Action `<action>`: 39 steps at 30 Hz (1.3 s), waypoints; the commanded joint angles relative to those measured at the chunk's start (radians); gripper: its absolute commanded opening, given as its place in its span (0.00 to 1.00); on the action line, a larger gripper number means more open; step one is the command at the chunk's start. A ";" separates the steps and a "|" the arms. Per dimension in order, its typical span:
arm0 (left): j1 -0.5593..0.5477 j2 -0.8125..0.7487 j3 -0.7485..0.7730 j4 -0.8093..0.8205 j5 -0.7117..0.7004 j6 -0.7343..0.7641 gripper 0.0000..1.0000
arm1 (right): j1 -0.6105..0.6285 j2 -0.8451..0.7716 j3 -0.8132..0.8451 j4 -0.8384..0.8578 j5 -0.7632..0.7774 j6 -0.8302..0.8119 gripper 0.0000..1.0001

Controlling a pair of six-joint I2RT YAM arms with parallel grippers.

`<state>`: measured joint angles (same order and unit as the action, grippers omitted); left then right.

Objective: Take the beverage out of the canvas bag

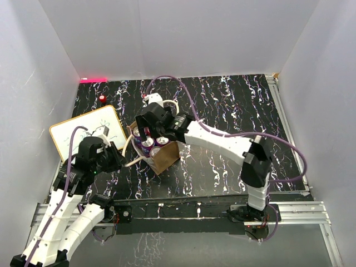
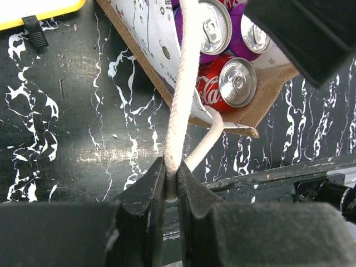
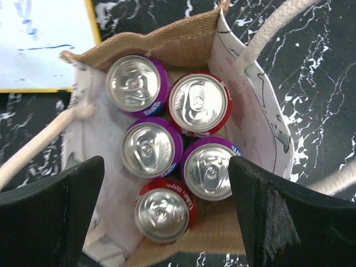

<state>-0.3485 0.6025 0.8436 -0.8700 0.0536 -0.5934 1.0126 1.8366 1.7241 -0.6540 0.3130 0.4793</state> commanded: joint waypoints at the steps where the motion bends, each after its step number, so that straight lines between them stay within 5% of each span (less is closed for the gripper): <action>1: 0.006 0.028 0.031 -0.010 0.015 0.058 0.03 | -0.015 0.089 0.128 -0.095 0.111 0.023 0.92; 9: 0.006 0.048 0.048 0.014 -0.014 0.099 0.03 | -0.088 0.241 0.216 -0.117 0.041 -0.007 0.80; 39: 0.055 0.066 0.025 0.013 -0.001 0.096 0.03 | -0.099 0.492 0.387 -0.239 -0.091 -0.018 0.81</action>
<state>-0.3202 0.6796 0.8577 -0.8452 0.0673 -0.5056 0.9039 2.2902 2.0995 -0.8459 0.2619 0.4721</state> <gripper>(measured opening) 0.094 0.820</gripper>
